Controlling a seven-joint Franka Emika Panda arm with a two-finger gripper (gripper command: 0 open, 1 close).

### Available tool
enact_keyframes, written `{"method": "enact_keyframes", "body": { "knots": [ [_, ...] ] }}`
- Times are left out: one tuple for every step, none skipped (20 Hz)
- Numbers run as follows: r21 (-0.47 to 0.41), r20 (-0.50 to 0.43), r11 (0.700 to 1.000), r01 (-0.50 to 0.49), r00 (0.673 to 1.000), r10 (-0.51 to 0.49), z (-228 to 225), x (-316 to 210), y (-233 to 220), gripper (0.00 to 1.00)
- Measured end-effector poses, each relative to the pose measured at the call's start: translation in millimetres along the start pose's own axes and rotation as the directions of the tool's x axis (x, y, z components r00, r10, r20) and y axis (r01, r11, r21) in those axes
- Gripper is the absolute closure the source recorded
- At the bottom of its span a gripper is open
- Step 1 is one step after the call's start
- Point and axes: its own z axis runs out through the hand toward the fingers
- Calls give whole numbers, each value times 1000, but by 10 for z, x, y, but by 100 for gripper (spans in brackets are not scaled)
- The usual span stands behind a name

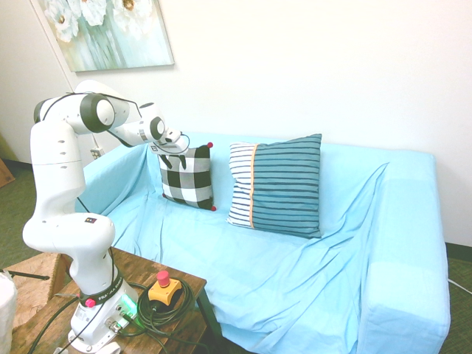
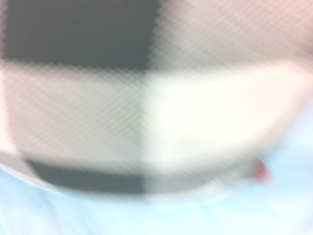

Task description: Stand the pillow up

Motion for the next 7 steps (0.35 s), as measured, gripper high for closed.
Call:
{"method": "enact_keyframes", "body": {
  "knots": [
    [-16, 7, 1000, 3, 1000, -3, -12, 68, 211, 0],
    [-29, 11, 1000, 5, 1000, -4, -34, 140, 425, 0],
    [-42, 14, 999, 7, 1000, -6, -49, 203, 651, 0],
    [-57, 19, 998, 6, 1000, -5, -63, 251, 883, 0],
    [-64, 19, 998, 3, 1000, -2, -77, 289, 1102, 0],
    [-66, 18, 998, 1, 1000, 1, -85, 307, 1317, 0],
    [-68, 18, 998, -3, 1000, 4, -87, 309, 1524, 0]
  ]
}}
